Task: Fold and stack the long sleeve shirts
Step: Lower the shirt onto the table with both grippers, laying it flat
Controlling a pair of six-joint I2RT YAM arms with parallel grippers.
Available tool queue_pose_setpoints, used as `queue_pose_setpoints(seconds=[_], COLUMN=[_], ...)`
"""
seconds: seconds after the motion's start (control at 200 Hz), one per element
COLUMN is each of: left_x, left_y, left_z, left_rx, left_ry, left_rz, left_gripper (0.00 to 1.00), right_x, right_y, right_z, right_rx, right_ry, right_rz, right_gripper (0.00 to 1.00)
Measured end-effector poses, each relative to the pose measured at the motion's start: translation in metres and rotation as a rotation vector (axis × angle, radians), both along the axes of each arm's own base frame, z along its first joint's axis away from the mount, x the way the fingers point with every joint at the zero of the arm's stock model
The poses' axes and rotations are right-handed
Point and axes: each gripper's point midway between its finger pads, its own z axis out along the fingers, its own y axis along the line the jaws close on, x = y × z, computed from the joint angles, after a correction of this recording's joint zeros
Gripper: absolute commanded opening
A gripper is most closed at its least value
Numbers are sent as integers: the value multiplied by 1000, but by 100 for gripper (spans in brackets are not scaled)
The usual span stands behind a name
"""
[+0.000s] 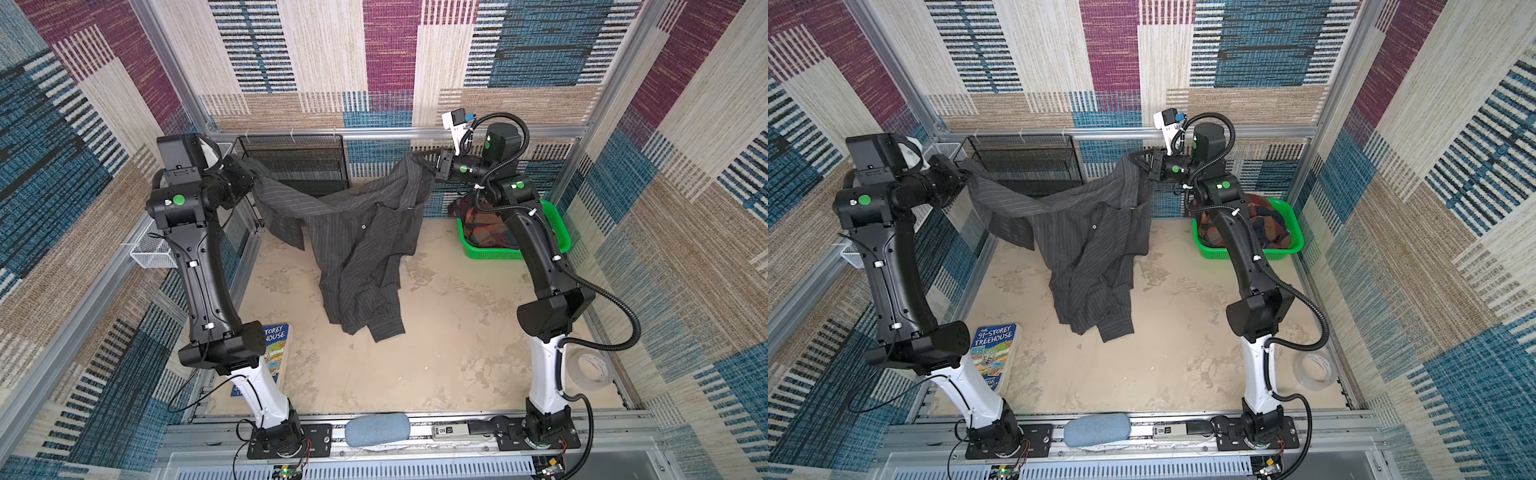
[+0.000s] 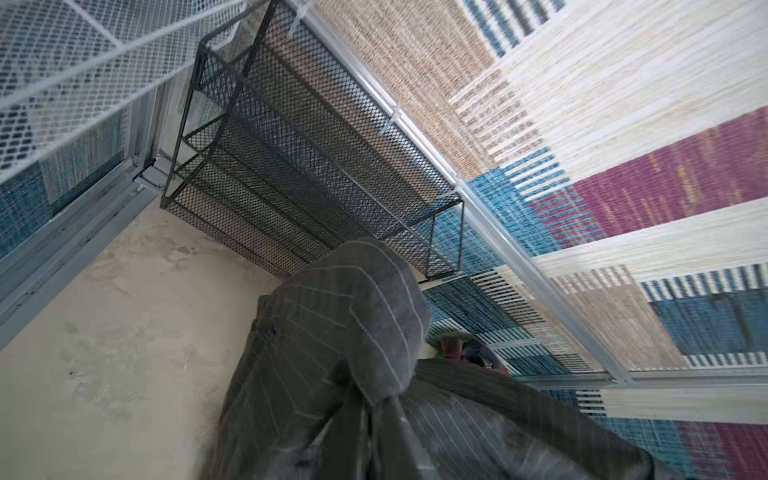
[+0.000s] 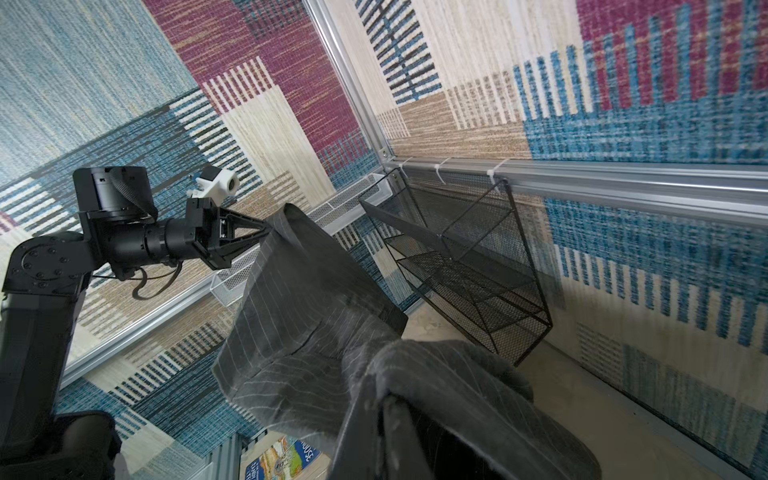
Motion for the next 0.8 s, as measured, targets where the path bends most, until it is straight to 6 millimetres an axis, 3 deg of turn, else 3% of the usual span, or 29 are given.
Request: queue_pose_setpoints(seconds=[0.105,0.21,0.32,0.376,0.566,0.696,0.801], left_x=[-16,-41,-81,-108,-185,-214,-219], left_y=[-23,-74,-141,-166,-203,-237,-273], left_z=[11,-11,-62,-101,-226,-267,-288], left_rx=[-32,-55,-54,-44,-46,-45,-26], left_ry=[-19,57,188,272,532,606,628], left_rz=[-71,-193,-359,-423,-472,-538,-586], left_gripper=[0,0,0,0,0,0,0], right_x=[-10,-26,-52,-66,-88,-93,-91], right_y=[1,-5,-23,-38,-105,-132,-147], right_z=[1,-23,-77,-107,-204,-265,-292], right_rx=[-18,-82,-166,-200,-282,-353,-405], right_ry=[-16,30,129,188,364,479,527], right_rz=[28,31,-3,-28,-186,-283,-355], right_gripper=[0,0,0,0,2,3,5])
